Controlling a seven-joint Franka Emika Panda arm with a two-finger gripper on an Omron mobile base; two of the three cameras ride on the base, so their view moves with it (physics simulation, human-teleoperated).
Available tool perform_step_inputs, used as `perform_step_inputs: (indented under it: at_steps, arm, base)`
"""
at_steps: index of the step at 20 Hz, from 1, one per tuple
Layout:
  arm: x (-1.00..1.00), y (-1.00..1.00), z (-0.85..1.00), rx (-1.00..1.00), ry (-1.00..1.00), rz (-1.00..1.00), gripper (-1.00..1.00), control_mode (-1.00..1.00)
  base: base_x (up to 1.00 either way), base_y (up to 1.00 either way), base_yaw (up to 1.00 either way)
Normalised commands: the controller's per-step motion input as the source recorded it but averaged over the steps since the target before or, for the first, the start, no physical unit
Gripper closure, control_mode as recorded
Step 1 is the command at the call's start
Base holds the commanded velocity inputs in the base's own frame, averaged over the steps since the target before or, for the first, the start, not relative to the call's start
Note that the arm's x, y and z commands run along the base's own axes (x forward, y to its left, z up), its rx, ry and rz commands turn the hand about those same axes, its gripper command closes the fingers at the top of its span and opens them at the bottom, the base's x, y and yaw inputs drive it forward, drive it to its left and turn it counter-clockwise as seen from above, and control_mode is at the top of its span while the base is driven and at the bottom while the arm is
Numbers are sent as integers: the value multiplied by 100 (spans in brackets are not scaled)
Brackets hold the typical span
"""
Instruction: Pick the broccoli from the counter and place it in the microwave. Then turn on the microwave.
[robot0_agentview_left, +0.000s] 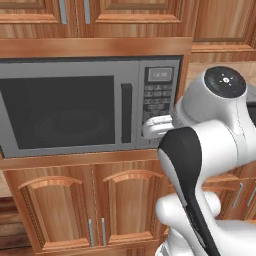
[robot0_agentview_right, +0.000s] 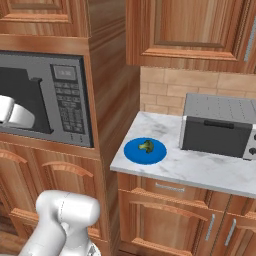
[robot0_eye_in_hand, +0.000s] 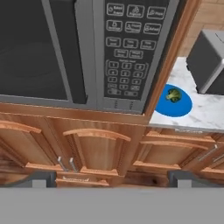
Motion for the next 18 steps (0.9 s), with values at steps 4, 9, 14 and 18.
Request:
perform_step_inputs:
  at_steps: [4,9,14,18]
  arm:
    - [20,34,0,0,0,0,-100,-100]
    - [42,32,0,0,0,0,-100,-100]
    - [52,21,0,0,0,0,-100,-100]
    - [55,8,0,0,0,0,-100,-100]
  base:
    - [0,0,0]
    - [0,0,0]
    - [0,0,0]
    - [0,0,0]
